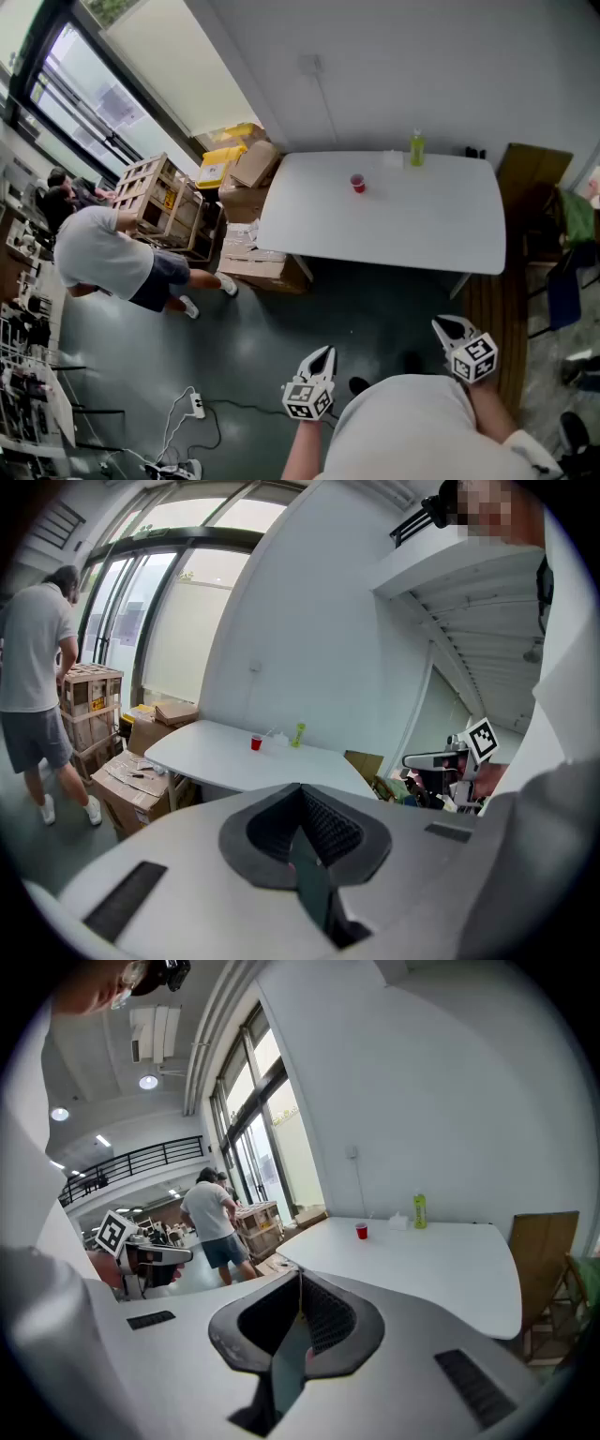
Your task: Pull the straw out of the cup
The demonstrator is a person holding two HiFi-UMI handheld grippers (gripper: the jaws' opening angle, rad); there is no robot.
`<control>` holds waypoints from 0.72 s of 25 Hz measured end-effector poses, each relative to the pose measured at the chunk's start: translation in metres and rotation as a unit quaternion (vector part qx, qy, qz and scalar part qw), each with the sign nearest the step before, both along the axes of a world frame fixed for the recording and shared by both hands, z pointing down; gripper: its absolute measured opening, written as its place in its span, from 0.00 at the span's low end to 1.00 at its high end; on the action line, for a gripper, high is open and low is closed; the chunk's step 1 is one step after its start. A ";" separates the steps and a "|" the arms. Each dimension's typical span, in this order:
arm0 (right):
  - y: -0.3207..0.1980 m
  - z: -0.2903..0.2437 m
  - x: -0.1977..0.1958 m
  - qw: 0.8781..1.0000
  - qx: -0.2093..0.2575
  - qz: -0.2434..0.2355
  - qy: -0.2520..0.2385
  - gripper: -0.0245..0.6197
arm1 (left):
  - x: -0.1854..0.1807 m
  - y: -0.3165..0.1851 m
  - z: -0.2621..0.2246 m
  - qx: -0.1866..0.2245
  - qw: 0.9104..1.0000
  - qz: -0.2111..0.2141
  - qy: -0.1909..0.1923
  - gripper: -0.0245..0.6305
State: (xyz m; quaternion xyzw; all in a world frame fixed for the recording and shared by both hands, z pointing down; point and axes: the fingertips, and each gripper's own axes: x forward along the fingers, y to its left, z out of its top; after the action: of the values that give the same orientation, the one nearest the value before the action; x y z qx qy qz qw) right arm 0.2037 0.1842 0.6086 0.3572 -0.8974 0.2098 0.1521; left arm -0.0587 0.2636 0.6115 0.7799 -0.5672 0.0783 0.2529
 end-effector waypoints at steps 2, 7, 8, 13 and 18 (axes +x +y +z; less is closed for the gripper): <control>-0.002 0.003 0.002 1.000 0.004 -0.001 0.002 0.10 | 0.001 -0.001 0.002 0.000 1.000 0.000 0.001 0.04; -0.003 -0.002 0.003 1.000 0.010 -0.002 0.004 0.10 | 0.003 -0.001 0.000 0.001 1.000 -0.001 0.002 0.04; -0.003 -0.002 0.003 1.000 0.010 -0.003 0.004 0.10 | 0.004 -0.002 0.001 0.001 1.000 -0.001 0.002 0.04; -0.005 0.001 0.007 1.000 0.010 -0.005 0.004 0.10 | 0.008 -0.002 0.002 0.002 1.000 -0.003 0.004 0.04; -0.011 0.001 0.012 1.000 0.002 0.001 -0.003 0.10 | 0.011 -0.002 0.001 0.000 1.000 -0.006 0.002 0.04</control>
State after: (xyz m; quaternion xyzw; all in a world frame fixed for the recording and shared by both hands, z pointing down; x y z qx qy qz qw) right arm 0.2158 0.1731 0.6092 0.3577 -0.8978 0.2096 0.1488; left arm -0.0473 0.2620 0.6129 0.7764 -0.5715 0.0753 0.2550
